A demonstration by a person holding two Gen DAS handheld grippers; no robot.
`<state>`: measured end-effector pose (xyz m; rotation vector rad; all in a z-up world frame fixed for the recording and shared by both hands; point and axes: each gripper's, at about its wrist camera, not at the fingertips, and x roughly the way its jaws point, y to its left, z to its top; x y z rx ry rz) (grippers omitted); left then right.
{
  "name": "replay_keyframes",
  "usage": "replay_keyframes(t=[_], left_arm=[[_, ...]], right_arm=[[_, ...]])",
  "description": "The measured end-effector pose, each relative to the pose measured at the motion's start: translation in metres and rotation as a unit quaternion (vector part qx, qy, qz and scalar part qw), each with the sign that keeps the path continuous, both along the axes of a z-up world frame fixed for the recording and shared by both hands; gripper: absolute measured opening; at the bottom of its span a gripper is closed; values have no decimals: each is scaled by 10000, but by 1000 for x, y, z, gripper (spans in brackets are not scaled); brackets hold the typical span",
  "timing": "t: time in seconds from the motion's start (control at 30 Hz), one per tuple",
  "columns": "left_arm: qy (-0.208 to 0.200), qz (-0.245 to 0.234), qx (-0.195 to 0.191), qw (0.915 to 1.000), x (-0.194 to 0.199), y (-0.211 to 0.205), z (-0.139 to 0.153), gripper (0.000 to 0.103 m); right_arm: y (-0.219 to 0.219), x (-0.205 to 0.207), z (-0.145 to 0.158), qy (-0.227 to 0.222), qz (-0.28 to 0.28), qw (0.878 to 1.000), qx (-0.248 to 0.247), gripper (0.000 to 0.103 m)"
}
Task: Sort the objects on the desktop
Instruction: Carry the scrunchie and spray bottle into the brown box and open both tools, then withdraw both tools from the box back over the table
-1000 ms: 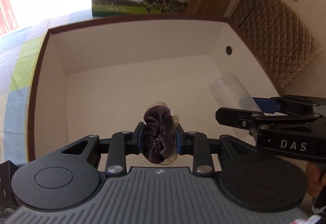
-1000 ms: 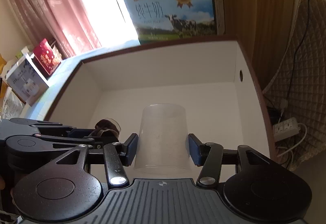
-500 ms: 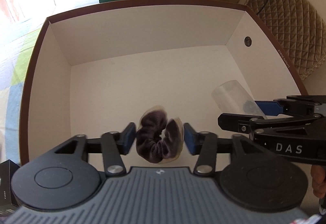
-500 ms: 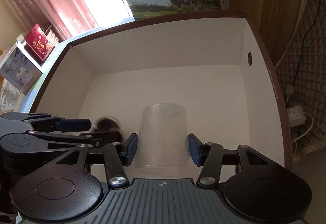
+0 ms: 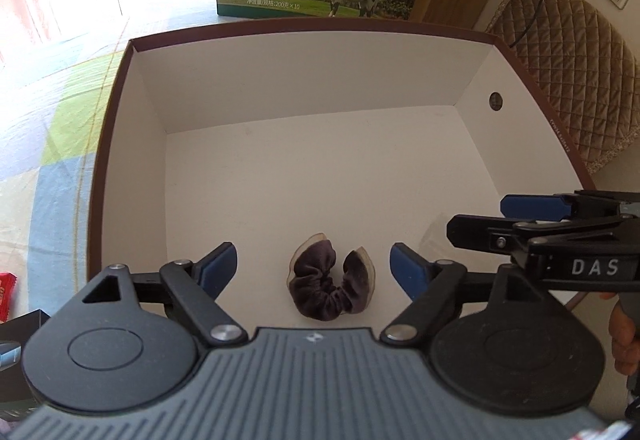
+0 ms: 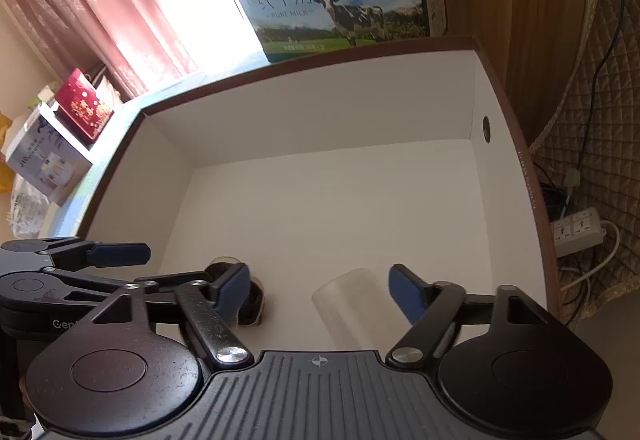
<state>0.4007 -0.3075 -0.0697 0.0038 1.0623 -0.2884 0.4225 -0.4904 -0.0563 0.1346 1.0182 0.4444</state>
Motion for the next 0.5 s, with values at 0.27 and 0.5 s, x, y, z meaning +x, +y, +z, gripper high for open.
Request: replay_keyframes(t=[0.27,0.5], left_arm=[[-286,-51,41,9996,-16,7,21,86],[-513,70,58,9986,-40,20,39,88]], right_arm=[[-4,-17,21,-366,34,9993,-36,93],[-6,-36,36,-662,-9,9978,-68,98]])
